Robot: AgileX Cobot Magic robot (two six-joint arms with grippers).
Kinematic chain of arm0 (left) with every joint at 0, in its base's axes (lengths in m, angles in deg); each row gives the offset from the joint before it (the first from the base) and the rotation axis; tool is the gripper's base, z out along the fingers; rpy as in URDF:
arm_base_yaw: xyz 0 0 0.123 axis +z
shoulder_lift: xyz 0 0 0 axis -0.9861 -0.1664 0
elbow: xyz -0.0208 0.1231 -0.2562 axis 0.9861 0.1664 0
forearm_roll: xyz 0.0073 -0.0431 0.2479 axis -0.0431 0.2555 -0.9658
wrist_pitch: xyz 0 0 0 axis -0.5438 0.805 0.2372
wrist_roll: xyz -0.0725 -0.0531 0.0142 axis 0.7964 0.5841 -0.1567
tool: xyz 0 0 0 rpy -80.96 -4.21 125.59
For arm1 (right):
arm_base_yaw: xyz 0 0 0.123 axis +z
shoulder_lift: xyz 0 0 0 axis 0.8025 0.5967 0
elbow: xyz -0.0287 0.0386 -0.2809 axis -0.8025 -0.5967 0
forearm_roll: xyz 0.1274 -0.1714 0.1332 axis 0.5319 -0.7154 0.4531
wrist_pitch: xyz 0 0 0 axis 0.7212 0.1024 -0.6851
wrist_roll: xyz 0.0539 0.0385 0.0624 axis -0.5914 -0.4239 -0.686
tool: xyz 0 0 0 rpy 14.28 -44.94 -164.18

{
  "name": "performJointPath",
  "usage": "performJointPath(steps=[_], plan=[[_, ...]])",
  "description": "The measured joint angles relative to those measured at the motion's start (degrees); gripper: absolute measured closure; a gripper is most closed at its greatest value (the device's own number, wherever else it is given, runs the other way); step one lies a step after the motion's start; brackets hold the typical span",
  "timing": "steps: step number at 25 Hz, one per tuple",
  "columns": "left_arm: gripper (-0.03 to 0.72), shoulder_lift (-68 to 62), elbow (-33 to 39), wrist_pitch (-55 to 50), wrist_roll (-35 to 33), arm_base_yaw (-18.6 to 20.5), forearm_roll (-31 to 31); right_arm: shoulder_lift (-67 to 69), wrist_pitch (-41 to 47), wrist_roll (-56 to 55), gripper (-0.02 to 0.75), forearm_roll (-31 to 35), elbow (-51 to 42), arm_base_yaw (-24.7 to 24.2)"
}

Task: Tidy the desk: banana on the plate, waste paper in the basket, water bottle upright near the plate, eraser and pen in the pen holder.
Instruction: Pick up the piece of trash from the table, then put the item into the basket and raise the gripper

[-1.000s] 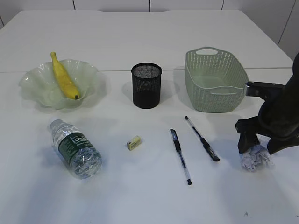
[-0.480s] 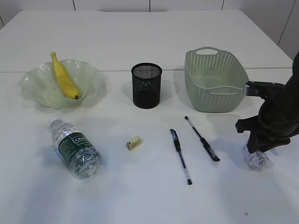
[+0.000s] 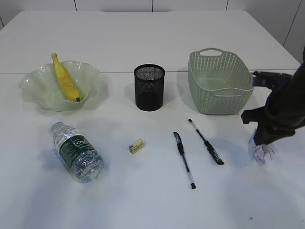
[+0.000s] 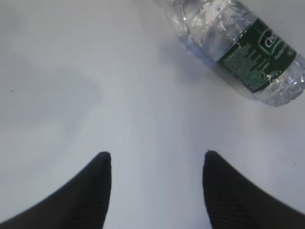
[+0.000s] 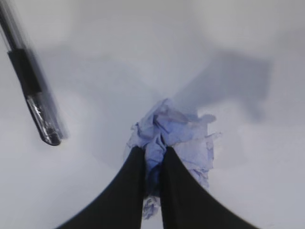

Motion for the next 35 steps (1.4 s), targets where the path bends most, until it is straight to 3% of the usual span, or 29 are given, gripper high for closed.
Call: performJointPath(steps=[7,15,27,31,35], plan=[[0.263,0.0,0.0,0.0,0.0,0.0,0.0,-0.87,6.47,0.08,0.684,0.72,15.32,0.0],[0.263,0.0,0.0,0.13,-0.04,0.0,0.0,-0.12,3.46,-5.04,0.684,1.56,31.81,0.0],[0.265,-0.11,0.0,1.9,-0.04,0.0,1.22,21.53,3.36,-9.68,0.67,1.8,53.75,0.0],[0.27,-0.11,0.0,1.98,-0.04,0.0,1.3,25.84,3.73,-11.23,0.598,1.8,55.11,0.0],[0.27,-0.11,0.0,2.11,-0.04,0.0,1.35,27.2,4.93,-11.86,0.439,1.8,55.37,0.0]])
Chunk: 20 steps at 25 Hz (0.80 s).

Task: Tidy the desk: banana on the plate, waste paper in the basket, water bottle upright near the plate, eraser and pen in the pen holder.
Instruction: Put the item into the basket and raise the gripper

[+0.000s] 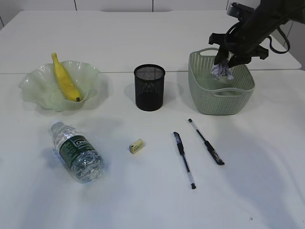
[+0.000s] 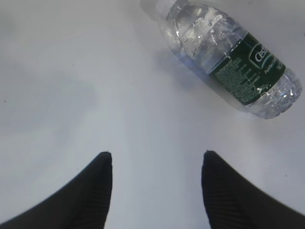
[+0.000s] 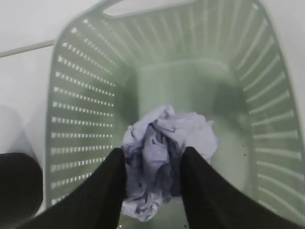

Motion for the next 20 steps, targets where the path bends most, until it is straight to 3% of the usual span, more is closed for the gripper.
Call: performJointPath(steps=[4,13,20], plan=[[0.274,0.0,0.0,0.6,0.0,0.0,0.0,0.0,0.99,-0.11,0.372,0.23,0.04,0.0],[0.276,0.0,0.0,0.86,0.0,0.0,0.09,-0.97,8.15,0.12,0.358,0.71,2.17,0.0],[0.278,0.0,0.0,0.86,0.0,0.0,0.09,-6.06,19.02,6.61,0.36,8.15,2.94,0.18]])
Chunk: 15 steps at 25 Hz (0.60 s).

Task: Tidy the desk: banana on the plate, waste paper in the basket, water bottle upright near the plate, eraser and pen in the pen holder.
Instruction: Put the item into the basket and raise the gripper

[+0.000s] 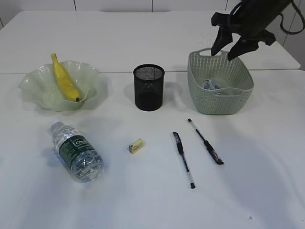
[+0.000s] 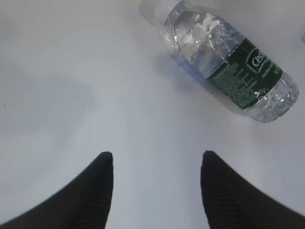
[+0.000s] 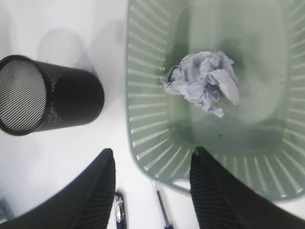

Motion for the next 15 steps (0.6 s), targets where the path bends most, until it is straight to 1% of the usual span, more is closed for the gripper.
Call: performJointPath(steps=[3,7,10,12,15], plan=[[0.279,0.0,0.0,0.0,0.0,0.0,0.0,-1.89,1.06,0.68,0.362,-0.25,0.0,0.51],[0.279,0.0,0.0,0.0,0.0,0.0,0.0,-5.18,1.28,0.5,0.362,-5.91,-0.82,2.88],[0.279,0.0,0.0,0.0,0.0,0.0,0.92,-9.4,1.28,0.38,0.362,-9.88,-5.94,5.98],[0.279,0.0,0.0,0.0,0.0,0.0,1.82,-11.76,1.28,0.62,0.362,-11.83,-11.02,8.28],[0.279,0.0,0.0,0.0,0.0,0.0,2.2,-15.07,1.38,2.09,0.363,-13.22,-19.07,11.14]])
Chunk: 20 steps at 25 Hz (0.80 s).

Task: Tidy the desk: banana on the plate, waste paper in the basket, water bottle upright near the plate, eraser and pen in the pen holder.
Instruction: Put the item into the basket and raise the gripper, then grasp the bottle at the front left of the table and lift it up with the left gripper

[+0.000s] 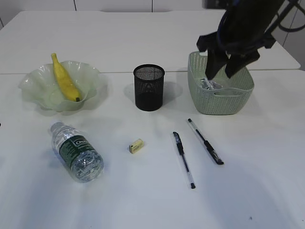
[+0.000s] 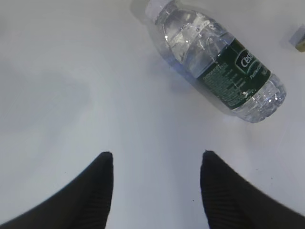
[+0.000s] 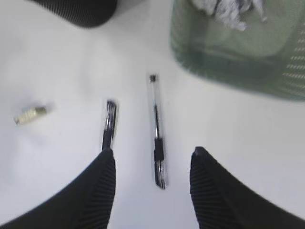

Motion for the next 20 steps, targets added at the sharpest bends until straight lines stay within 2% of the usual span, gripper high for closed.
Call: performJointPath(steps=[6,9,12,15,18,20], plan=[[0.288,0.0,0.0,1.11,-0.1,0.0,0.24,-8.68,-1.68,2.73,0.363,0.32,-18.13,1.16],[0.298,-0.22,0.0,1.25,-0.21,0.0,2.39,-15.31,-4.33,3.25,0.363,0.22,-27.43,1.16],[0.274,-1.81,0.0,1.15,-2.68,-0.96,8.49,-21.8,-5.44,3.25,0.363,0.12,-34.82,1.16],[0.235,-5.36,0.0,1.84,-3.19,-3.41,16.5,-26.96,-5.77,3.25,0.363,-0.43,-37.85,1.16],[0.203,-9.38,0.0,7.3,-0.09,-5.08,23.86,-30.15,-6.36,3.25,0.363,-1.64,-38.26,1.16],[0.196,-11.18,0.0,12.68,3.38,-5.36,26.44,-31.31,-6.58,3.25,0.363,-1.87,-38.34,1.16]])
